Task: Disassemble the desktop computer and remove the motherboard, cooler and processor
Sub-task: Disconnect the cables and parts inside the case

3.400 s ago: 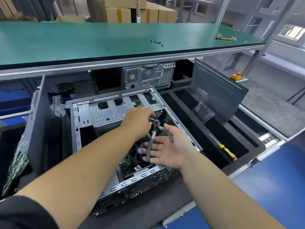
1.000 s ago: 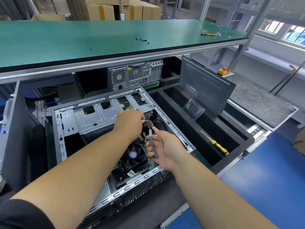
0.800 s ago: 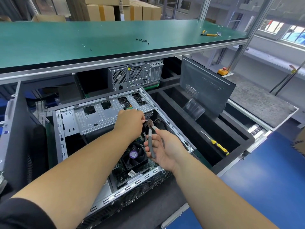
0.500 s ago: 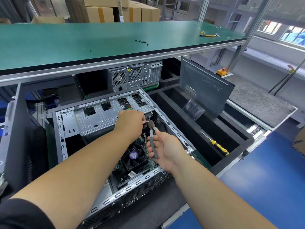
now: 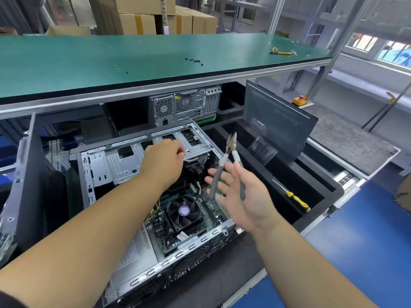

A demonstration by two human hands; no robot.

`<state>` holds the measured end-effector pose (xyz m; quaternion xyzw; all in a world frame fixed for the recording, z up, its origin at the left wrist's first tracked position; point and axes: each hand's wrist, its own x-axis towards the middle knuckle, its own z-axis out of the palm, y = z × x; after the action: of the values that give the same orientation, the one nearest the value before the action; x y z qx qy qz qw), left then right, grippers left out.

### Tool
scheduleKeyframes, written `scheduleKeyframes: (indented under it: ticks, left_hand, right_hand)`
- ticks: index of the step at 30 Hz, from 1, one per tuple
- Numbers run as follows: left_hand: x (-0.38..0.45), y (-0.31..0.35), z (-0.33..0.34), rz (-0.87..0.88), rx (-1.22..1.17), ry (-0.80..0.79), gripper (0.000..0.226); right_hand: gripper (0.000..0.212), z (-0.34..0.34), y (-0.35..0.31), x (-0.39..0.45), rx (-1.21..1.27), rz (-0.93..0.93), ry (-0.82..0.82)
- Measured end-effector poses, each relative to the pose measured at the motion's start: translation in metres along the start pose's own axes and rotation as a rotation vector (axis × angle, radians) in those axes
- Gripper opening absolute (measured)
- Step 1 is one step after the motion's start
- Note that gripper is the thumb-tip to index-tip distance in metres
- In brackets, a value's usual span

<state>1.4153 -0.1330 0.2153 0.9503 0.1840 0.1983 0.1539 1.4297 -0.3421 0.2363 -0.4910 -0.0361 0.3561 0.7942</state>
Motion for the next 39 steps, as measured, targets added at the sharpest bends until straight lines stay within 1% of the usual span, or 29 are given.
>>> scheduleKeyframes:
  ticks: [2,5,6,8,10,12,16,21,23,25,27,29,30,31,33,37,39]
  left_hand:
    - [-0.001,0.008,-0.005,-0.040,-0.250,-0.012,0.012]
    - [0.001,0.028,-0.006,-0.141,-0.705,-0.124,0.012]
    - [0.002,0.035,-0.005,-0.172,-0.822,-0.157,0.014]
    - [0.003,0.050,0.001,-0.208,-0.954,-0.206,0.017]
    - [0.005,0.063,0.009,-0.229,-1.017,-0.225,0.017]
    - [0.009,0.075,0.017,-0.260,-1.045,-0.223,0.016]
    - [0.021,0.104,0.031,-0.299,-1.070,-0.234,0.017]
    - [0.045,0.140,0.052,-0.296,-1.048,-0.248,0.016]
    - [0.055,0.155,0.065,-0.312,-1.001,-0.276,0.012]
    - [0.061,0.164,0.075,-0.355,-0.909,-0.275,0.010]
    - [0.064,0.167,0.078,-0.393,-0.805,-0.237,0.016]
    - [0.066,0.166,0.076,-0.411,-0.768,-0.209,0.018]
    - [0.066,0.165,0.075,-0.416,-0.767,-0.202,0.017]
    - [0.066,0.163,0.073,-0.422,-0.768,-0.193,0.016]
    - [0.066,0.159,0.069,-0.441,-0.766,-0.159,0.014]
    - [0.063,0.148,0.060,-0.476,-0.744,-0.075,0.014]
    - [0.060,0.142,0.055,-0.494,-0.744,-0.045,0.015]
  right_hand:
    - [0.055,-0.002,-0.011,0.000,0.023,-0.083,-0.021]
    - [0.067,-0.007,-0.028,0.003,0.079,-0.136,-0.041]
    - [0.068,-0.010,-0.032,0.005,0.099,-0.135,-0.049]
    - [0.069,-0.015,-0.037,0.007,0.128,-0.119,-0.083]
    - [0.068,-0.023,-0.041,0.010,0.119,-0.117,-0.122]
    - [0.065,-0.034,-0.048,0.015,0.099,-0.111,-0.154]
    - [0.068,-0.061,-0.074,0.029,0.054,-0.080,-0.136]
    - [0.070,-0.103,-0.106,0.047,0.000,-0.066,-0.157]
    - [0.063,-0.123,-0.118,0.057,-0.058,-0.074,-0.137]
    - [0.051,-0.142,-0.127,0.070,-0.139,-0.079,-0.097]
    - [0.051,-0.157,-0.133,0.082,-0.252,-0.058,-0.058]
    - [0.055,-0.169,-0.134,0.094,-0.380,-0.033,-0.034]
    - [0.054,-0.174,-0.132,0.099,-0.422,-0.015,-0.031]
    - [0.048,-0.179,-0.129,0.106,-0.444,0.009,-0.029]
    - [0.035,-0.187,-0.123,0.117,-0.453,0.051,-0.031]
    - [0.039,-0.188,-0.119,0.134,-0.419,0.090,-0.061]
    - [0.037,-0.184,-0.121,0.138,-0.399,0.080,-0.073]
